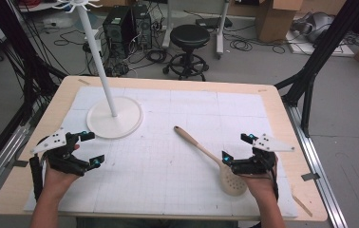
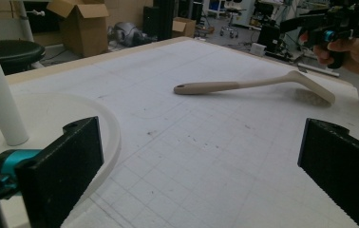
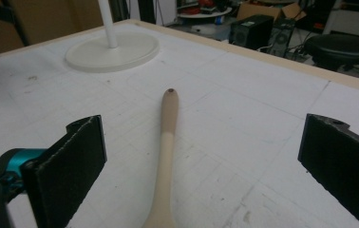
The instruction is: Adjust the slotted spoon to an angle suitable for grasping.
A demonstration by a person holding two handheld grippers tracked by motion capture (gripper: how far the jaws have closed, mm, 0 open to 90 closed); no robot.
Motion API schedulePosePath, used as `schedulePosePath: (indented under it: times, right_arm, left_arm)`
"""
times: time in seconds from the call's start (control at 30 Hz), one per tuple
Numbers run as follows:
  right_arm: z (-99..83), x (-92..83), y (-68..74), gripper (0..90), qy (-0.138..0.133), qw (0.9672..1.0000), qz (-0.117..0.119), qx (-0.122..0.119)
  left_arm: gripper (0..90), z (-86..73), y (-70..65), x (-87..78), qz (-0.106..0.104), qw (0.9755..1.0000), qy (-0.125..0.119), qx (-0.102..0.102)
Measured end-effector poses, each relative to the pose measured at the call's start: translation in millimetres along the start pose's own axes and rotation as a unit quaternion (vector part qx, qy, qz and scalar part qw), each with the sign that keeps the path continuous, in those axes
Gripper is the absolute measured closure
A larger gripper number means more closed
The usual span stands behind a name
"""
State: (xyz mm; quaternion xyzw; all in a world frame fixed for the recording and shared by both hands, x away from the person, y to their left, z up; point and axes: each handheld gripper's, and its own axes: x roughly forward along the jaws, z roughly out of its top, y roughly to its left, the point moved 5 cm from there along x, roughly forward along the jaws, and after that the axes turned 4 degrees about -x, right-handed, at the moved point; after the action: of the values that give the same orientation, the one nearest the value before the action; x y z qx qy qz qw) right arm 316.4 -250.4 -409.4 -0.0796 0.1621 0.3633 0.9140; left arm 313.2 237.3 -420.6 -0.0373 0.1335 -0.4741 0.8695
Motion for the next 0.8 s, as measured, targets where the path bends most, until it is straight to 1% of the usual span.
schedulePosePath:
  times: [0.03, 0.07, 0.13, 0.2, 0.3, 0.37, 0.43, 0.47, 0.5, 0.53, 0.57, 0.6, 0.63, 0.67, 0.7, 0.73, 0.77, 0.8]
  right_arm:
    - [3.1, 7.2, -0.5, 0.9, 0.013, 0.9999, 0.003, -0.005]
    - [4.2, 9.6, -0.1, 0.9, 0.018, 0.9998, 0.007, -0.002]
    - [7.8, 17.6, 0.2, 0.9, 0.035, 0.9993, 0.012, -0.002]
    - [13.3, 25.4, 2.2, 0.9, 0.053, 0.9984, 0.017, -0.013]
    - [22.2, 37.7, 4.5, 0.9, 0.084, 0.9958, 0.028, -0.023]
    - [25.4, 47.2, 3.6, 0.9, 0.113, 0.9926, 0.028, -0.035]
    - [25.8, 57.0, 2.5, 0.9, 0.137, 0.9895, 0.034, -0.033]
    - [25.8, 57.0, 2.5, 0.9, 0.137, 0.9895, 0.034, -0.033]
    - [24.7, 67.3, 2.4, 1.1, 0.17, 0.9841, 0.043, -0.029]
    - [24.9, 70.2, 3.1, 3.1, 0.179, 0.9823, 0.044, -0.035]
    - [25.5, 74.6, 4.7, 4.9, 0.189, 0.9799, 0.052, -0.038]
    - [25.4, 78.0, 5.4, 5.0, 0.197, 0.9781, 0.054, -0.039]
    - [24.7, 83.6, 6.3, 5.1, 0.213, 0.9747, 0.056, -0.038]
    - [24.7, 83.6, 6.3, 5.1, 0.213, 0.9747, 0.056, -0.038]
    - [22.3, 91.7, 8.6, 7.1, 0.239, 0.9683, 0.062, -0.039]
    - [21.4, 94.9, 9.2, 7.1, 0.246, 0.9662, 0.064, -0.044]
    - [19.6, 99.8, 9.9, 7.2, 0.259, 0.9624, 0.066, -0.046]
    - [18.6, 102.3, 10.9, 7.5, 0.267, 0.9604, 0.066, -0.044]
  left_arm:
    - [1.7, 2.3, 0.3, -1.1, 0.0, 1.0, -0.003, 0.004]
    - [1.6, 2.3, 0.3, -1.1, 0.0, 1.0, -0.003, 0.004]
    - [1.6, 3.3, -0.4, -0.3, -0.001, 1.0, -0.001, 0.008]
    - [1.6, 2.7, -1.5, 1.1, -0.004, 0.9999, 0.002, 0.01]
    - [1.7, 1.6, -2.5, 2.8, -0.003, 0.9999, 0.009, 0.012]
    - [1.6, 1.9, -3.1, 2.0, -0.003, 0.9999, 0.009, 0.013]
    - [1.6, 3.1, -3.8, 0.7, -0.005, 0.9999, 0.005, 0.012]
    - [1.7, 3.1, -3.8, 0.7, -0.005, 0.9999, 0.005, 0.012]
    - [1.7, 3.3, -3.9, 0.7, -0.005, 0.9999, 0.006, 0.014]
    - [1.6, 2.8, -3.6, 1.4, -0.005, 0.9999, 0.008, 0.013]
    - [1.7, 2.4, -3.1, 1.8, -0.004, 0.9998, 0.01, 0.014]
    - [1.6, 1.5, -2.9, 2.8, -0.004, 0.9998, 0.013, 0.013]
    - [1.6, 1.1, -2.6, 3.4, -0.004, 0.9998, 0.015, 0.014]
    - [1.7, 1.1, -2.6, 3.4, -0.004, 0.9998, 0.015, 0.014]
    - [1.7, 0.5, -3.2, 4.2, -0.003, 0.9997, 0.02, 0.016]
    - [1.6, 0.6, -3.6, 4.3, -0.003, 0.9997, 0.019, 0.016]
    - [1.6, 0.8, -3.8, 4.0, -0.003, 0.9997, 0.018, 0.017]
    - [1.6, 1.2, -3.5, 3.3, -0.003, 0.9997, 0.016, 0.019]
